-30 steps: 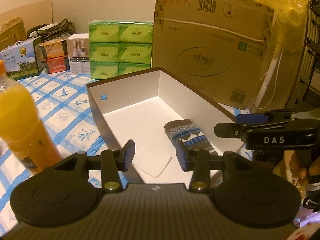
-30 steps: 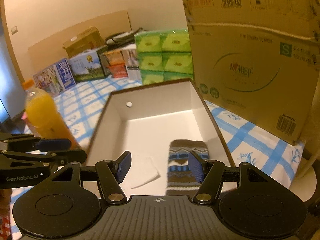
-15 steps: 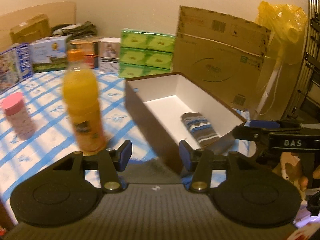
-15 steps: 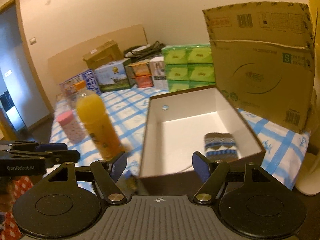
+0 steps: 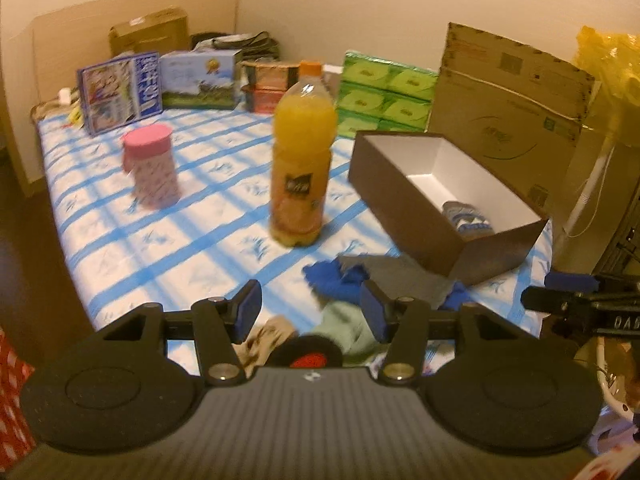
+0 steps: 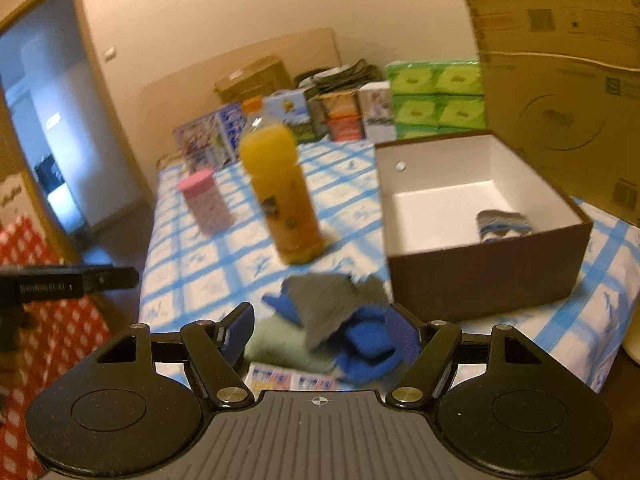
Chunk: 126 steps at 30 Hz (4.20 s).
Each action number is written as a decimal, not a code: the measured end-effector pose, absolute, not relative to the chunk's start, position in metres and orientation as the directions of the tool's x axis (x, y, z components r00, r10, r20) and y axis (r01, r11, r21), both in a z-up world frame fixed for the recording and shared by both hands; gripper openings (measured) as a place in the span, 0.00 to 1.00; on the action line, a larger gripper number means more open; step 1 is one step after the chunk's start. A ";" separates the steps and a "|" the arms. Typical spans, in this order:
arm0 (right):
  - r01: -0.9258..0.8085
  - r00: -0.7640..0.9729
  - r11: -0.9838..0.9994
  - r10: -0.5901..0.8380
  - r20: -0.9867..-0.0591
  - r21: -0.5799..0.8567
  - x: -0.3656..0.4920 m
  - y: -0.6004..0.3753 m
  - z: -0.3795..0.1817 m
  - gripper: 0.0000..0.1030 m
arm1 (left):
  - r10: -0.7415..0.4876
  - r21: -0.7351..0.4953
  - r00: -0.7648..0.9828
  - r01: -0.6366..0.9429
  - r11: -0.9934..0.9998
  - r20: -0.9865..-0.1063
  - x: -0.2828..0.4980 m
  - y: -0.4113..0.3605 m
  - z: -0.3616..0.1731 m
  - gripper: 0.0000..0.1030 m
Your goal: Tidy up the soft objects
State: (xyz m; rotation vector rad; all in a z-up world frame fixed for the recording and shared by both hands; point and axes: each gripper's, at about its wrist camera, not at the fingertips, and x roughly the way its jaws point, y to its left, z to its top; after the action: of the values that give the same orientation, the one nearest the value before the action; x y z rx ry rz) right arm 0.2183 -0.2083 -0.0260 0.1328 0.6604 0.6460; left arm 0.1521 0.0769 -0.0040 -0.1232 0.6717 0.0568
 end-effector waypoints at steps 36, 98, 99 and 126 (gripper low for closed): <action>-0.679 0.597 0.729 0.478 -0.644 -0.088 0.175 -0.106 -0.147 0.56 | 0.046 -0.090 0.605 -0.193 0.977 -0.795 0.137 0.063 -0.122 0.50; -0.475 0.619 0.857 0.486 -0.617 0.199 0.228 -0.153 -0.150 0.01 | 0.100 -0.157 0.590 -0.368 0.917 -0.801 0.158 0.105 -0.150 0.05; -0.478 0.617 0.856 0.488 -0.617 0.199 0.228 -0.153 -0.150 0.01 | 0.101 -0.152 0.592 -0.362 0.920 -0.800 0.157 0.105 -0.149 0.05; -0.474 0.675 0.838 0.543 -0.500 0.270 0.220 -0.190 -0.089 0.00 | 0.016 -0.092 0.738 -0.105 0.990 -0.675 0.167 0.044 -0.068 0.03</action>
State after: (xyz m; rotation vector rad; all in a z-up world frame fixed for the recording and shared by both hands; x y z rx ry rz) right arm 0.2205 -0.1903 -0.0888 0.1216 0.6006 0.5734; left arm 0.1668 0.0436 -0.0678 -0.1266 0.7390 0.0662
